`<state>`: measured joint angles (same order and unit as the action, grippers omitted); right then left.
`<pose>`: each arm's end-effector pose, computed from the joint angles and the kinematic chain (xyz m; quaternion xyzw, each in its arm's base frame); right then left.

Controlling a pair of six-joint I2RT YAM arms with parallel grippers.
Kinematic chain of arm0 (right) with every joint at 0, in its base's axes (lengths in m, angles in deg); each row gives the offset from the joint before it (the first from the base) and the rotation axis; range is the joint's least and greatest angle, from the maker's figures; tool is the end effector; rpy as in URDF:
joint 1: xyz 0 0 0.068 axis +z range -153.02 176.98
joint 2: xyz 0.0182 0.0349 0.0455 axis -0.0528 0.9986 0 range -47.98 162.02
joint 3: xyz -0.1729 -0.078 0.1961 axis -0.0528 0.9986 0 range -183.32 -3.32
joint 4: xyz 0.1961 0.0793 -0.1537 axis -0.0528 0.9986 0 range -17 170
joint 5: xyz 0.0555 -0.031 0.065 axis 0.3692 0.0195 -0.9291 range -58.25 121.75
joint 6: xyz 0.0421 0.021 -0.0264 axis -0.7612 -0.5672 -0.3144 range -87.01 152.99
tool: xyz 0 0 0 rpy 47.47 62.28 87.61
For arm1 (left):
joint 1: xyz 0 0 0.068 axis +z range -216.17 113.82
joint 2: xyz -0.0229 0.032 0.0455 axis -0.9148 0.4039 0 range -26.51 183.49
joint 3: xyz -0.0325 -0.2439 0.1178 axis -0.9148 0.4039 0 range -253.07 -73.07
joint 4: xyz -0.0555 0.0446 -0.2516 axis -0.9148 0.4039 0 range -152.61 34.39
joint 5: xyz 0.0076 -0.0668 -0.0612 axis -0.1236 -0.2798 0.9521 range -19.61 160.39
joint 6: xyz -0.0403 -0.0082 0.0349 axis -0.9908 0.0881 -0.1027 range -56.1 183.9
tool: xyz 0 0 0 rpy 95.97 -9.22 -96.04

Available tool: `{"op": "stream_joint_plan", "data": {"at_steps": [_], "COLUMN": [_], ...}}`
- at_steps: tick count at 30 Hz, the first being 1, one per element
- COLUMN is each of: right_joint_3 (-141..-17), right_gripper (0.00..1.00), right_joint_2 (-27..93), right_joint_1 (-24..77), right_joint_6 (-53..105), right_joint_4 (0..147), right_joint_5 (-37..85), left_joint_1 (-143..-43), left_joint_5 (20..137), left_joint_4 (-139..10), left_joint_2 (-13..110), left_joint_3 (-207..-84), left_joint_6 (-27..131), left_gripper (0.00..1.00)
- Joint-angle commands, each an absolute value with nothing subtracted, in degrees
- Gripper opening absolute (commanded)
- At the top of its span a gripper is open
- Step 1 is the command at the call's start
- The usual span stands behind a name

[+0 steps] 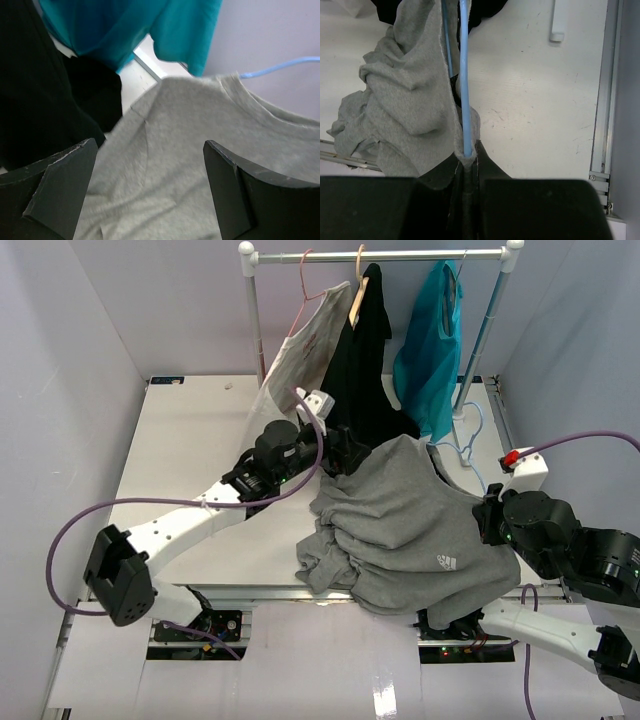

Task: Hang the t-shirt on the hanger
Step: Place the hanger at the clothesline.

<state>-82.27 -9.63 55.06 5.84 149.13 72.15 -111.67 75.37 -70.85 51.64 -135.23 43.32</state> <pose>0.0419 0.0237 0.4235 -0.0702 0.8464 0.0649 0.5240 0.2265 -0.2349 0.3473 0.1903 0.7287 -0.3856 0.5330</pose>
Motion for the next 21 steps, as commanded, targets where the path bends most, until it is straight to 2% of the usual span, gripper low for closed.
{"op": "stream_joint_plan", "data": {"at_steps": [1,8,21], "right_joint_3": [-82.13,-83.58,-90.72], "right_gripper": [0.08,0.08,0.08], "right_joint_2": [-9.3,-8.2,-2.7], "right_joint_1": [54.81,54.81,54.81], "right_joint_6": [6.94,10.85,14.62], "right_joint_4": [144.18,139.98,140.94], "right_joint_5": [75.27,73.61,76.0], "left_joint_1": [-111.53,-109.9,-101.49], "left_joint_5": [71.63,67.8,60.02], "left_joint_4": [-73.59,-74.2,-66.05], "left_joint_2": [57.67,67.21,66.97], "left_joint_3": [-142.58,-148.79,-149.84], "left_joint_6": [49.24,51.13,49.74], "left_gripper": [0.98,0.98,0.98]}}
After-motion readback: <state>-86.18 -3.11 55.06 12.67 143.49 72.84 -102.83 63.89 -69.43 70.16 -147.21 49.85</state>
